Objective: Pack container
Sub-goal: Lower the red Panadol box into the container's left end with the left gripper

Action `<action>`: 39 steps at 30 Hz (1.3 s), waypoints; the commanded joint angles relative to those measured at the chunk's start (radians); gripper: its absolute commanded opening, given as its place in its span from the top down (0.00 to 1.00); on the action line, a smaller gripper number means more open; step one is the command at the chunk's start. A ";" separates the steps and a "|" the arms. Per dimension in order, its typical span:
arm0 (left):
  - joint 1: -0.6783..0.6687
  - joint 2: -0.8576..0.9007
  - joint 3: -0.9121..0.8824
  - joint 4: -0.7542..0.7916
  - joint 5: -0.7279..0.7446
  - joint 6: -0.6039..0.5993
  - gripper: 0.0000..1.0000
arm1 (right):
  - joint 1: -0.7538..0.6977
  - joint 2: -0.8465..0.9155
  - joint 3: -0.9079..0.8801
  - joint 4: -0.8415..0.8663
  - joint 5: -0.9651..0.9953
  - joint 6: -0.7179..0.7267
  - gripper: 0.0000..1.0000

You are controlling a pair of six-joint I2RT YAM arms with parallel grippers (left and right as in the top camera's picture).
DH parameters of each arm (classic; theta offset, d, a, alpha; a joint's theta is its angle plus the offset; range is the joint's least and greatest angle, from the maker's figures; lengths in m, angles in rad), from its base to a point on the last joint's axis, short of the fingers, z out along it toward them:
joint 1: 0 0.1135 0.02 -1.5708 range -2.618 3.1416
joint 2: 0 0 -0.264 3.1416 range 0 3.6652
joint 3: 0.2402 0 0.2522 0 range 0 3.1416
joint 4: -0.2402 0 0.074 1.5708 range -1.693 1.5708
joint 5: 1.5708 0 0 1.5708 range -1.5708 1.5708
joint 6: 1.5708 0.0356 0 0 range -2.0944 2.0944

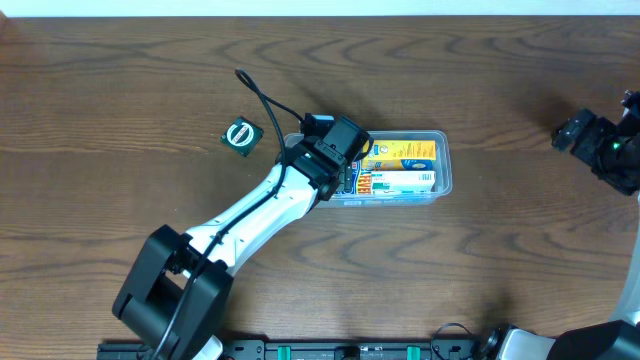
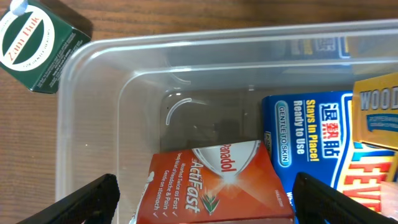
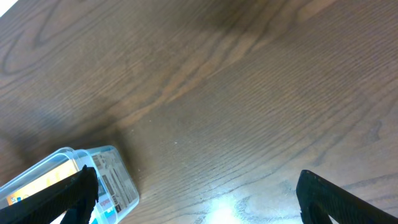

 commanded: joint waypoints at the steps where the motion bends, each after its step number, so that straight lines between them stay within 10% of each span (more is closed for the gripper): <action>1: 0.008 -0.048 0.024 -0.002 -0.012 0.017 0.11 | -0.005 0.002 0.014 0.000 -0.004 0.011 0.01; 13: 0.008 -0.072 0.024 -0.031 -0.008 0.016 0.22 | -0.005 0.002 0.014 0.000 -0.005 0.011 0.01; 26: 0.010 -0.072 0.024 -0.042 0.034 0.037 0.85 | -0.005 0.002 0.014 0.000 -0.004 0.011 0.01; 39: 0.047 -0.044 0.024 -0.037 0.106 0.080 0.91 | -0.005 0.002 0.014 0.000 -0.004 0.011 0.01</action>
